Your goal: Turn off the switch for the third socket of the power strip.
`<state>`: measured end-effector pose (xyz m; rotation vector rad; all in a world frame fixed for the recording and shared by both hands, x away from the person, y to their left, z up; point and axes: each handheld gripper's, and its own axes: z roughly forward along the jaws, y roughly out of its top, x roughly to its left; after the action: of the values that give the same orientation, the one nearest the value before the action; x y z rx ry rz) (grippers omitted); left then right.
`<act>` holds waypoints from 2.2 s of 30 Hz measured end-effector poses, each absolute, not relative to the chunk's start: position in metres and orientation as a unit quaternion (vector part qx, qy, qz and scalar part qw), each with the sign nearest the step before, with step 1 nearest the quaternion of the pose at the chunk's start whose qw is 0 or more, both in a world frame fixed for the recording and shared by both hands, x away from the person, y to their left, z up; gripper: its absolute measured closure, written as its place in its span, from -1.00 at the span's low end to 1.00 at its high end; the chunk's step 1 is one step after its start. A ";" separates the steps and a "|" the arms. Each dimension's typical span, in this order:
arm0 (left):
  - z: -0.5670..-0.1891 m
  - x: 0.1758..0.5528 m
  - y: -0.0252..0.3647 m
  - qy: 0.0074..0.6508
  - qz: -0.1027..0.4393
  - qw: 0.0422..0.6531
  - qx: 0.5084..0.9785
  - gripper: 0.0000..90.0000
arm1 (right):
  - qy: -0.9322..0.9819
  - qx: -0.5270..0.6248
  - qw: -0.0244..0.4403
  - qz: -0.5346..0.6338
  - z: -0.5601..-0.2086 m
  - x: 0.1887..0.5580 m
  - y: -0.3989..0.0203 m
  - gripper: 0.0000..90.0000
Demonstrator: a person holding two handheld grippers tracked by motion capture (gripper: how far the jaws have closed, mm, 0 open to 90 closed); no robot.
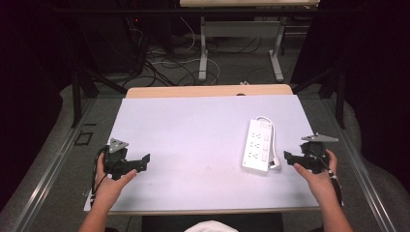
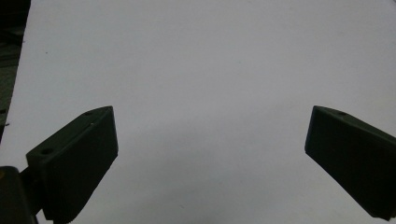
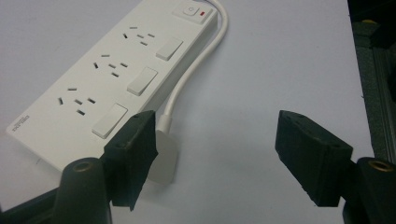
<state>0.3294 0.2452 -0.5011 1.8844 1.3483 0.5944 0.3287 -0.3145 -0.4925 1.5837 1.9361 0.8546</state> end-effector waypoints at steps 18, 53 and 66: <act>-0.501 0.328 0.244 0.520 0.230 0.363 0.738 -0.93 | 0.743 0.552 0.228 0.301 -0.481 0.333 -0.301 -0.08; -0.502 0.328 0.243 0.517 0.226 0.359 0.743 -0.91 | 0.766 0.554 0.145 0.292 -0.476 0.353 -0.271 0.75; -0.503 0.328 0.243 0.515 0.226 0.355 0.747 -0.91 | 0.770 0.553 0.134 0.289 -0.481 0.358 -0.267 0.98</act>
<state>0.3283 0.2430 -0.5032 1.9299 1.3319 0.5854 0.3576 -0.2665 -0.4814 1.6019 2.2330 0.8376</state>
